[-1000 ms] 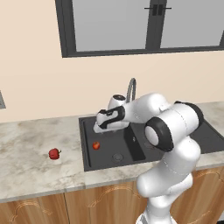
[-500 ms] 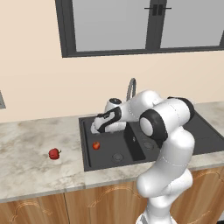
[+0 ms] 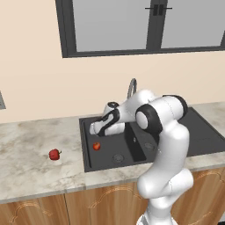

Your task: Remove the bell pepper and apple from the sink. Then move the bowl and cup from the counter to the sink for washing.

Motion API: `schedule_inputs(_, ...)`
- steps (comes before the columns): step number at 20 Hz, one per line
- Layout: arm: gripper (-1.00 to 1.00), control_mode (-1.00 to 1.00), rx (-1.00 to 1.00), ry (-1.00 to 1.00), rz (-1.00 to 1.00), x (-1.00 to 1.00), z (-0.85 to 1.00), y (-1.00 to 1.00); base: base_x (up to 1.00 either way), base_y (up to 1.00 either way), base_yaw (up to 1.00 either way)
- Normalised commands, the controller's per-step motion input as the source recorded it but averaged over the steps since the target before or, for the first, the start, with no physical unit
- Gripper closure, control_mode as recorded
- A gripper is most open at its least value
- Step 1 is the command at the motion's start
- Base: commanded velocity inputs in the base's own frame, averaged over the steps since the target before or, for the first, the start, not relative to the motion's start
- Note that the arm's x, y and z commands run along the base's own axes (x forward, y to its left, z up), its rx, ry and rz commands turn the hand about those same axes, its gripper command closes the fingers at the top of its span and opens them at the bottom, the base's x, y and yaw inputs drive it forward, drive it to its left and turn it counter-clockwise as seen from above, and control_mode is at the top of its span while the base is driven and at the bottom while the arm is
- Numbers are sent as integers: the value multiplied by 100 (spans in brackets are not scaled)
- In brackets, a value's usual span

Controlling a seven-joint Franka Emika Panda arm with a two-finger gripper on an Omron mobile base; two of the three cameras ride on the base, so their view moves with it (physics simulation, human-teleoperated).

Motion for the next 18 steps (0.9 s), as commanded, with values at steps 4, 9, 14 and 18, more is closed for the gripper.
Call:
schedule_inputs(4,-100,-100,0,0,-9,23,-23,3,0,0,0)
schedule_inputs(9,-100,-100,0,0,-8,15,-23,5,0,0,0)
schedule_inputs(14,-100,-100,1,0,-6,10,-19,5,0,0,0)
schedule_inputs(18,-100,-100,4,0,-4,12,-12,8,0,0,0)
